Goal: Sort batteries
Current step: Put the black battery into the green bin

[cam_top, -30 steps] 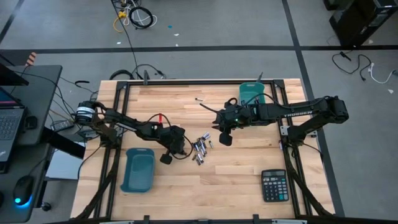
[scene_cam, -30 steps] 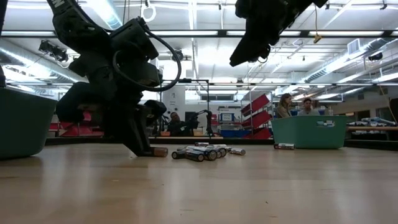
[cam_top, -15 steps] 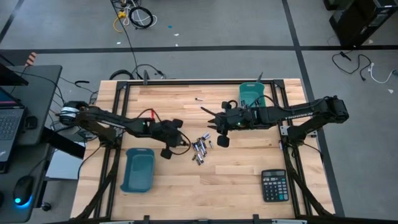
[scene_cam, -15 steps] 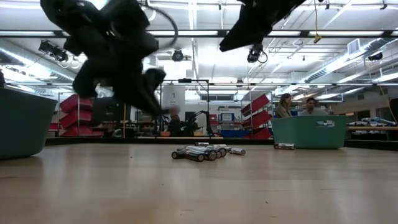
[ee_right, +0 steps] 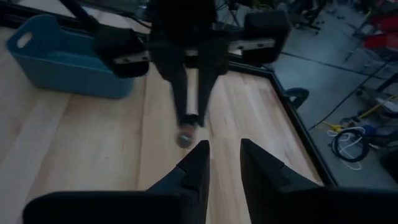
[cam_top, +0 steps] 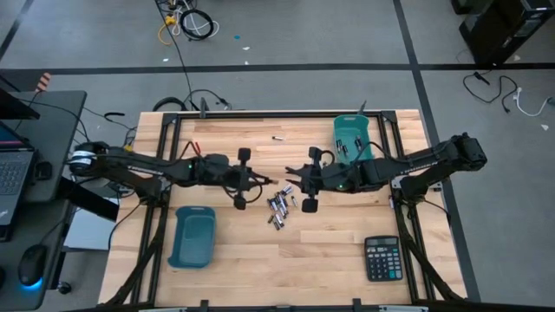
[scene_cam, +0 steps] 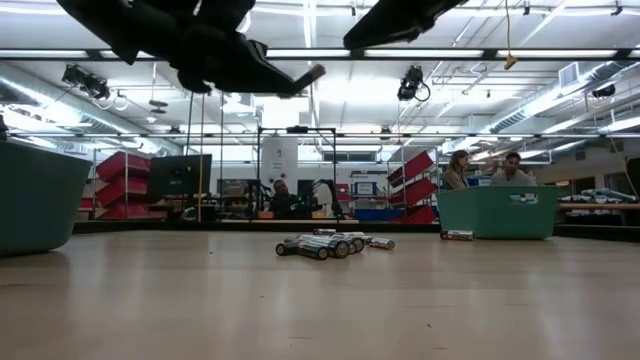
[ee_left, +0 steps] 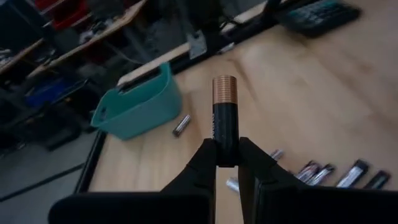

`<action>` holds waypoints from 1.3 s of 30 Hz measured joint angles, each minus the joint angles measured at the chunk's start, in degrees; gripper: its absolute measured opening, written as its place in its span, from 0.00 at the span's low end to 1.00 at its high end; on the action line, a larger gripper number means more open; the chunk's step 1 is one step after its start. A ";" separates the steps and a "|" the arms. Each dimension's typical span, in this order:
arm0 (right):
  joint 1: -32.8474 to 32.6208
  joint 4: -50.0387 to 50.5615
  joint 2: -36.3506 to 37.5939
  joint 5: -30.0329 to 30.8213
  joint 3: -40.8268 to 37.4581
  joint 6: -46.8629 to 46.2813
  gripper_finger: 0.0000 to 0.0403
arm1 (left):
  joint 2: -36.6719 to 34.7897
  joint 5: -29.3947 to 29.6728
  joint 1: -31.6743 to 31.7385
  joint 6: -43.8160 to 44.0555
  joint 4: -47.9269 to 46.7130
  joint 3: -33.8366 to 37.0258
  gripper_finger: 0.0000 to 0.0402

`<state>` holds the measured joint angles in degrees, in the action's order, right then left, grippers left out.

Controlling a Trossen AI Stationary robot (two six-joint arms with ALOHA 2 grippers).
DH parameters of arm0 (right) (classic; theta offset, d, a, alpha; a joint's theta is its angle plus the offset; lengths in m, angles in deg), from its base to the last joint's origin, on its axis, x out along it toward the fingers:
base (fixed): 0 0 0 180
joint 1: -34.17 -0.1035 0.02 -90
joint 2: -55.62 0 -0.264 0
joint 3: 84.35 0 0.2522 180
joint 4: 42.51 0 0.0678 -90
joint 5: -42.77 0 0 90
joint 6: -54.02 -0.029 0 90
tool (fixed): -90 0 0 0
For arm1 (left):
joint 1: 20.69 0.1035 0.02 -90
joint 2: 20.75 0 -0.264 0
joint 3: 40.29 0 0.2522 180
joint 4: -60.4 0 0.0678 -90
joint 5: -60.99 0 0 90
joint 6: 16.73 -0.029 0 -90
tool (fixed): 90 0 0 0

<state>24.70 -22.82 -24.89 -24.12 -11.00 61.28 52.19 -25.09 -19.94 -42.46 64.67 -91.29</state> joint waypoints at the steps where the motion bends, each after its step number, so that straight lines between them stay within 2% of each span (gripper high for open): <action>1: -0.05 0.10 -0.02 -0.02 0.00 -0.14 0.20 | 0.42 0.75 0.02 -0.42 0.86 0.00 0.06; 10: 0.17 -0.04 -0.02 -0.02 0.00 -1.64 0.33 | 1.69 2.62 0.02 -4.34 9.45 -0.04 0.06; 19: 0.43 -3.07 -0.02 0.00 0.00 -0.29 0.44 | 1.85 4.40 -0.28 -7.26 10.96 -1.34 0.06; 29: 1.43 -5.33 -0.02 -0.04 0.00 1.53 0.44 | 6.59 4.45 -0.42 -8.91 12.60 -4.80 0.06; 39: 1.45 -3.55 -0.02 0.07 0.00 1.36 0.44 | 7.05 4.48 -0.42 -8.82 16.08 -4.96 0.06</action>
<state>26.16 -26.37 -24.92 -24.05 -11.00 62.64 59.23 -20.61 -20.35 -51.27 80.76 -96.25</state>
